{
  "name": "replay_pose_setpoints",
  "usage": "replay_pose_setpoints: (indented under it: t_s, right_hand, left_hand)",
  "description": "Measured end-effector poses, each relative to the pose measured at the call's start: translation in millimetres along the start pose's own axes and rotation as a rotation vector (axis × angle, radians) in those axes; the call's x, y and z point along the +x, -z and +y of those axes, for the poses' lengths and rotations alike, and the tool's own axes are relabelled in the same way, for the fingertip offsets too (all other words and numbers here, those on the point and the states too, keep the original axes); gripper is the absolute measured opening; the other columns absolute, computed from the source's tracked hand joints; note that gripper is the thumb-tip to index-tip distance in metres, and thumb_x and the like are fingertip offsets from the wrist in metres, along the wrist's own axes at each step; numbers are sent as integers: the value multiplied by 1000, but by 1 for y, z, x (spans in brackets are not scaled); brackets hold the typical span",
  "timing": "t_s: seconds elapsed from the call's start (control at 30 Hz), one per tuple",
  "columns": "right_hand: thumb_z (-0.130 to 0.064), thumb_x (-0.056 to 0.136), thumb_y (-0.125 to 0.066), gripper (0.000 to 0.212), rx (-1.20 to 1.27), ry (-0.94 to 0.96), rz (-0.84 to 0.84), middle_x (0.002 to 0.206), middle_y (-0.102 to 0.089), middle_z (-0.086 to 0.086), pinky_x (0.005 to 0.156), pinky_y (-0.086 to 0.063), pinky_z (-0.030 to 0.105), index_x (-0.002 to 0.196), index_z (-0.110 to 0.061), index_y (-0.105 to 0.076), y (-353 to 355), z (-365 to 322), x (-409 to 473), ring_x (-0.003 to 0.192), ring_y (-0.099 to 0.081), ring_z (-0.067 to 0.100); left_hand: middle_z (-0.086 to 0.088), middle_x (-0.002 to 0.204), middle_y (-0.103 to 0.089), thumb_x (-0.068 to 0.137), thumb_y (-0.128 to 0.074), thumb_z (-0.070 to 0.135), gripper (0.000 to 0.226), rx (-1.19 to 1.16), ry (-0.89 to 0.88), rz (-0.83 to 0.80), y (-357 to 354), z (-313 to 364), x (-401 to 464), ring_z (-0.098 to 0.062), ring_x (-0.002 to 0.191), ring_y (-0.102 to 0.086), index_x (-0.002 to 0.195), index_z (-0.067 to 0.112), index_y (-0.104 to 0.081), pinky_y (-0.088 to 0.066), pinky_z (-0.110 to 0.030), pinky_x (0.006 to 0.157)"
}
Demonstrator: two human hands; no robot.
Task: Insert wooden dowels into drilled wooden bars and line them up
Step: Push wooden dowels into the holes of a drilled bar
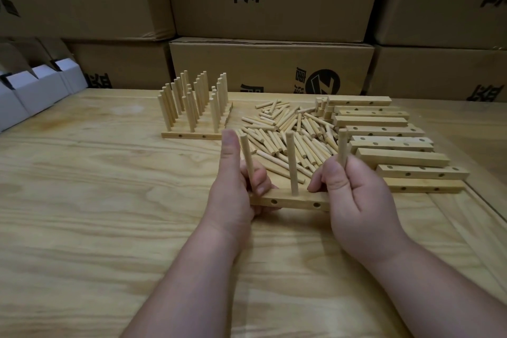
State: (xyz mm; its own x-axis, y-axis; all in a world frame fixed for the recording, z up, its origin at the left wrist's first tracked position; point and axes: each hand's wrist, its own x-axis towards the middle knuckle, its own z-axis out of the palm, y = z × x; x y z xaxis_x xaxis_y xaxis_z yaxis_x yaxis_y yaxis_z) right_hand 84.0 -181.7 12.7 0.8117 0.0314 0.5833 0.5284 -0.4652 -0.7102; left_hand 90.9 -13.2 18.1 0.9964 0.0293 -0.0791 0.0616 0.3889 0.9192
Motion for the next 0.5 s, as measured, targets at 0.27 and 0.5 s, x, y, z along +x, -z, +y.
replay_pose_setpoints:
  t_s: [0.27, 0.5]
  right_hand:
    - [-28, 102, -43, 32, -44, 87, -16, 74, -58, -6, 60, -37, 10, 78, -18, -62, 0, -1, -1, 72, -58, 10]
    - [-29, 102, -42, 33, -18, 116, -19, 72, -57, -5, 60, -36, 10, 78, -17, -61, -2, -1, -2, 69, -57, 10]
  left_hand:
    - [-4, 53, -34, 66, -50, 79, 63, -55, 38, 28, 3, 2, 4, -24, 60, -48, 46, 20, -40, -46, -35, 69]
    - [-6, 57, -52, 64, -54, 74, 60, -107, 41, -15, 7, 2, 6, -25, 65, -67, 45, 17, -48, -46, -43, 81]
